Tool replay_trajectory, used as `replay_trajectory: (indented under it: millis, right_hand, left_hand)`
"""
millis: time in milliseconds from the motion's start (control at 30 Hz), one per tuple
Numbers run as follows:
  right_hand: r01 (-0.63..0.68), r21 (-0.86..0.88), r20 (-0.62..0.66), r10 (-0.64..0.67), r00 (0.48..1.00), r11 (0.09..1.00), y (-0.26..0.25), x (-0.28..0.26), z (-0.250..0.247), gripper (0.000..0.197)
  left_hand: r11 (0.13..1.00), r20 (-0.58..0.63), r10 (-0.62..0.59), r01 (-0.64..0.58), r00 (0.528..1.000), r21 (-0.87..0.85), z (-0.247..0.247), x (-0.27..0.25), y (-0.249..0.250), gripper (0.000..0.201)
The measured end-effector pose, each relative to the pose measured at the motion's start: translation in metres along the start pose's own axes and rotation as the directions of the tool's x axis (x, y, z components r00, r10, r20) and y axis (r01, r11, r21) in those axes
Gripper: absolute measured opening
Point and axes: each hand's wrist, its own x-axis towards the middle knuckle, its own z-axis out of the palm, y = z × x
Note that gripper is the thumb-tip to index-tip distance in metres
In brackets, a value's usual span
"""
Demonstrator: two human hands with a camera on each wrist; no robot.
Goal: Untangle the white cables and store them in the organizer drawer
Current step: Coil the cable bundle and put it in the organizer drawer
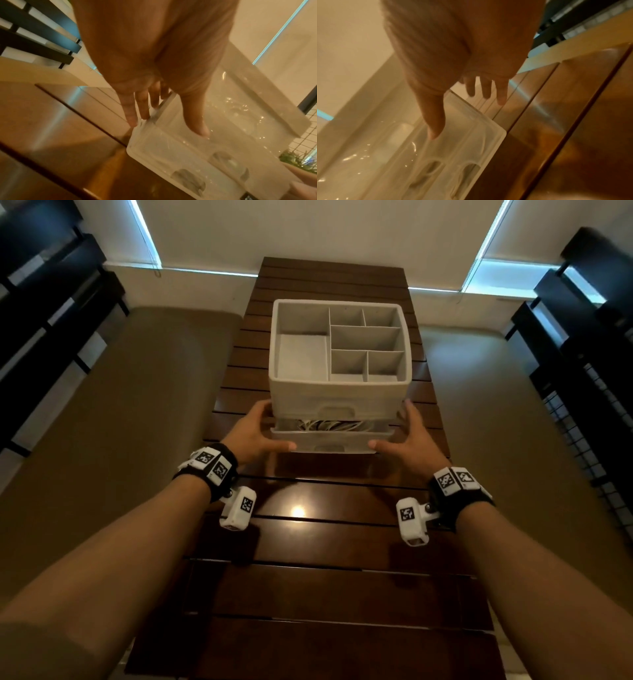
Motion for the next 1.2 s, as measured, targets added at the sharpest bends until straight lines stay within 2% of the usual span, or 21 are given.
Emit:
replay_trajectory:
  millis: [33, 67, 133, 233, 500, 667, 767, 833, 933, 1067, 1200]
  right_hand:
    - [-0.008, 0.011, 0.037, 0.008, 0.999, 1.000, 0.004, 0.004, 0.001, 0.099]
    - [-0.003, -0.014, 0.020, 0.003, 1.000, 1.000, 0.005, 0.008, 0.003, 0.087]
    - [0.004, -0.070, -0.083, -0.009, 0.996, 0.998, 0.003, 0.014, 0.008, 0.066]
    - [0.018, -0.093, -0.194, -0.036, 0.980, 0.996, 0.000, 0.017, 0.016, 0.051]
    - [0.063, -0.131, -0.270, -0.097, 0.958, 0.989, 0.007, 0.023, 0.022, 0.044]
    - [0.092, -0.147, -0.211, -0.123, 0.970, 0.985, 0.004, 0.022, 0.014, 0.046]
    - [0.030, -0.086, -0.222, -0.049, 0.974, 0.996, 0.002, 0.015, 0.012, 0.047]
    - [0.013, 0.083, -0.202, 0.004, 0.979, 0.997, 0.003, 0.005, 0.016, 0.058]
    - [-0.013, 0.211, -0.110, 0.037, 0.993, 0.977, 0.011, -0.010, 0.028, 0.063]
    - [-0.038, 0.200, -0.096, 0.058, 0.994, 0.979, 0.015, -0.010, 0.040, 0.063]
    - [-0.054, 0.151, -0.116, 0.072, 0.991, 0.987, 0.010, 0.009, 0.040, 0.057]
  left_hand:
    - [1.000, -0.034, -0.001, 0.001, 0.999, 0.003, 0.004, 0.000, 0.000, 0.095]
    - [1.000, -0.074, 0.002, -0.003, 0.997, -0.002, 0.008, 0.001, 0.002, 0.083]
    - [1.000, -0.153, 0.015, -0.018, 0.988, -0.016, 0.014, 0.001, 0.007, 0.060]
    - [0.999, -0.237, 0.033, -0.041, 0.971, -0.031, 0.019, 0.003, 0.007, 0.046]
    - [0.990, -0.250, 0.064, -0.094, 0.966, -0.108, 0.024, 0.002, 0.012, 0.046]
    - [0.994, -0.236, 0.058, -0.079, 0.970, -0.078, 0.021, 0.004, 0.010, 0.049]
    - [0.987, -0.213, -0.003, -0.032, 0.977, -0.157, 0.021, 0.002, 0.005, 0.067]
    - [0.959, -0.163, -0.019, -0.028, 0.986, -0.283, 0.026, -0.005, 0.001, 0.081]
    - [0.940, -0.102, -0.010, -0.026, 0.995, -0.341, 0.043, -0.019, -0.005, 0.072]
    - [0.924, -0.124, -0.049, -0.002, 0.991, -0.383, 0.057, -0.015, -0.007, 0.068]
    - [0.940, -0.138, -0.049, -0.001, 0.989, -0.341, 0.050, 0.009, -0.009, 0.066]
